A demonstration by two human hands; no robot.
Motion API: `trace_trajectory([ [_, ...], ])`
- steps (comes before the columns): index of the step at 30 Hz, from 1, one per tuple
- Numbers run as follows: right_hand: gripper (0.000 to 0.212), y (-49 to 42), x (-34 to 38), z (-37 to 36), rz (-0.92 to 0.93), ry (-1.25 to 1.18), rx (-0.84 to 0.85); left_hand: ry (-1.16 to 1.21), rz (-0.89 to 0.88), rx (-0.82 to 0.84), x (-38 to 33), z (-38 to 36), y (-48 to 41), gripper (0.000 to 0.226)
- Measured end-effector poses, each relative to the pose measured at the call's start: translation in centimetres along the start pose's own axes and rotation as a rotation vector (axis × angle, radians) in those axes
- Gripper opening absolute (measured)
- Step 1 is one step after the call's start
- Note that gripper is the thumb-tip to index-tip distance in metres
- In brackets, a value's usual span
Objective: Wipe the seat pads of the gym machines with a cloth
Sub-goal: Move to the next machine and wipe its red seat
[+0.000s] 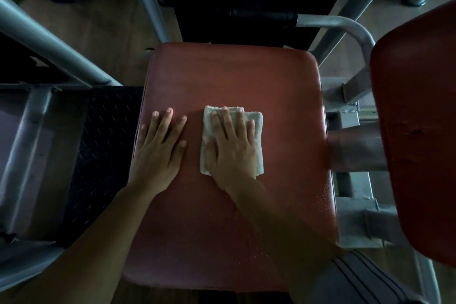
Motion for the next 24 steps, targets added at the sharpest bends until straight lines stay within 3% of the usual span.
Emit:
trace_trajectory([
  [3,0.059,0.1,-1.4,1.6,0.020,-0.019,0.006,0.062,0.084,-0.033,-0.7,0.6,-0.4,0.061],
  [6,0.060,1.3,-7.2,3.9,-0.219,0.002,-0.105,0.114,0.253,-0.114,-3.8,1.2,-1.8,0.061],
  [8,0.058,2.4,-10.8,4.5,-0.287,0.047,-0.124,0.132,0.186,-0.138,-7.6,0.9,-2.7,0.059],
  [11,0.058,3.2,-12.7,3.8,-0.219,0.151,-0.051,0.100,0.055,-0.038,-12.1,-1.5,-2.7,0.061],
  [14,0.057,3.2,-12.7,3.4,-0.210,0.182,-0.043,-0.112,-0.007,-0.041,-13.1,-3.2,-2.2,0.059],
  [18,0.057,3.4,-12.9,3.5,-0.210,0.178,-0.040,-0.171,-0.063,-0.026,-12.0,-3.6,-3.5,0.068],
  [24,0.057,3.3,-13.0,3.5,-0.206,0.152,-0.060,-0.139,0.130,-0.068,-11.7,-3.2,-5.0,0.060],
])
Point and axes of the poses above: each hand's wrist, its own y-axis away from the middle knuckle, its own z-axis out of the back of the hand, x = y × z, the point moved 4 cm from there along -y, towards the middle knuckle, and after that the axes turned 14 degrees about -x, right-handed, at the moved point
